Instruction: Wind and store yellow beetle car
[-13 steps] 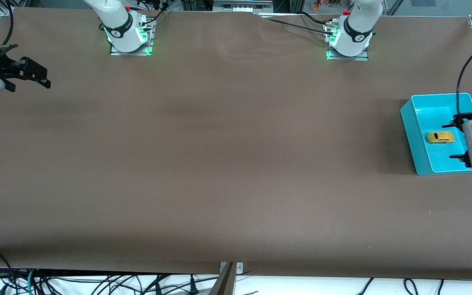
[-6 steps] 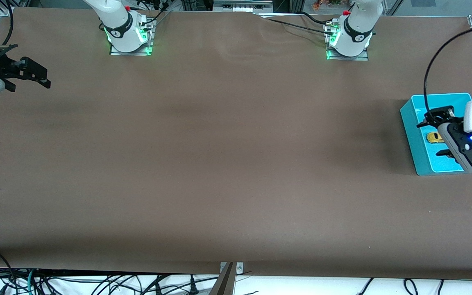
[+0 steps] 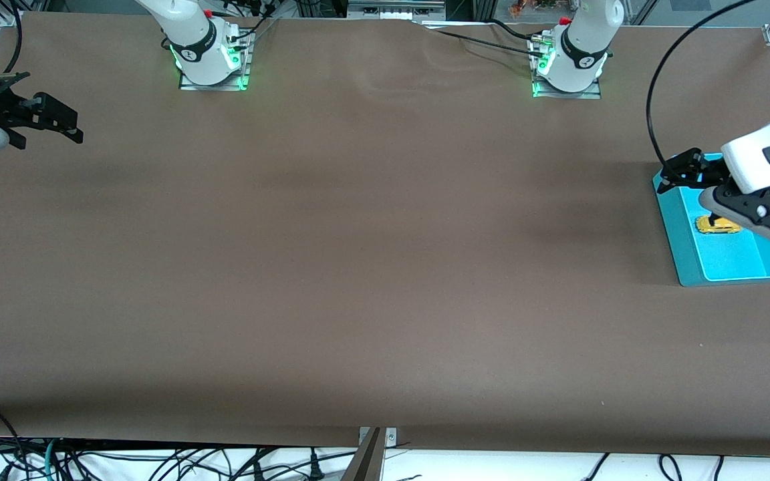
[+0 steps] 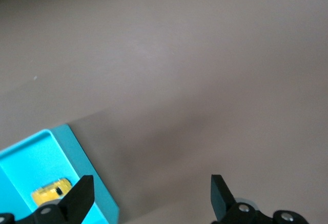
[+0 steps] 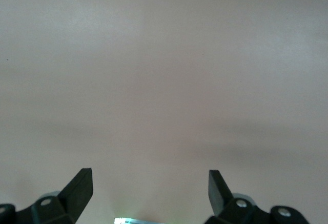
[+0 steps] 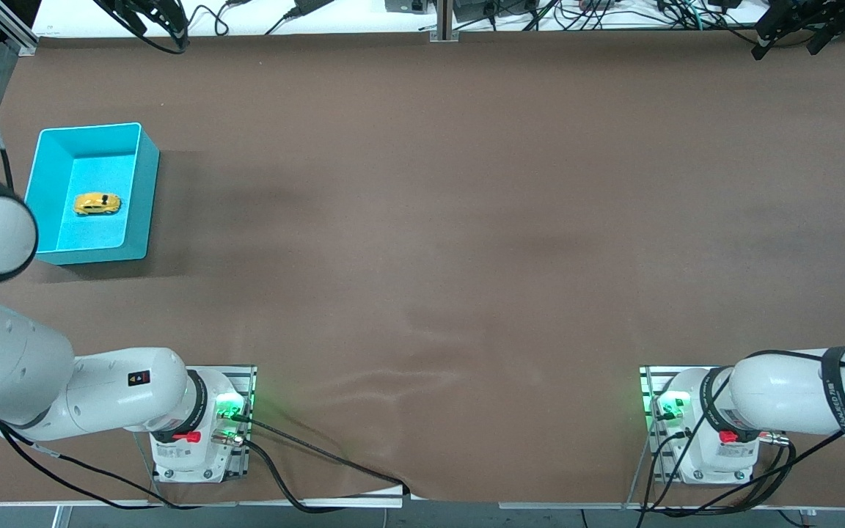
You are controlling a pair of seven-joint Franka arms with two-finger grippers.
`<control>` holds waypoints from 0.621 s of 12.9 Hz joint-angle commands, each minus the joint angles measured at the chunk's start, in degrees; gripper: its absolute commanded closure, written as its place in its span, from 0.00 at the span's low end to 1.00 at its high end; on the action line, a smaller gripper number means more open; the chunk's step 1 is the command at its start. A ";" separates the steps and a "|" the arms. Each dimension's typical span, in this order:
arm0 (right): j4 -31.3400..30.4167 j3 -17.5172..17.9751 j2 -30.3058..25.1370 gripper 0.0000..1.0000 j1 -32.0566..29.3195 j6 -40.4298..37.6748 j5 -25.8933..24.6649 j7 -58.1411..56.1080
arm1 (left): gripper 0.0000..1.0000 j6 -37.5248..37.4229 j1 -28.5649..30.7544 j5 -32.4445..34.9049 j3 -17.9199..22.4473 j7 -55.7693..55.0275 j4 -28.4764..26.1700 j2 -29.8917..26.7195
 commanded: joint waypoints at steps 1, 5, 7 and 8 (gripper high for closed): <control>1.44 -0.07 0.52 0.00 0.14 -1.37 -0.20 0.68 | 0.00 4.04 -4.34 -1.23 3.93 -13.01 -7.59 -6.19; 1.44 -0.07 0.44 0.00 0.14 -1.45 -0.20 0.77 | 0.00 2.56 -6.55 -1.32 7.55 -13.49 -6.71 -5.67; 1.44 -0.07 0.35 0.00 0.14 -2.50 -0.20 0.77 | 0.00 1.76 -6.29 -1.32 7.55 -13.40 -5.22 -4.62; 1.44 -0.07 0.26 0.00 0.14 -2.60 -0.20 0.68 | 0.00 1.76 -6.20 -1.40 7.55 -13.49 -5.21 -4.61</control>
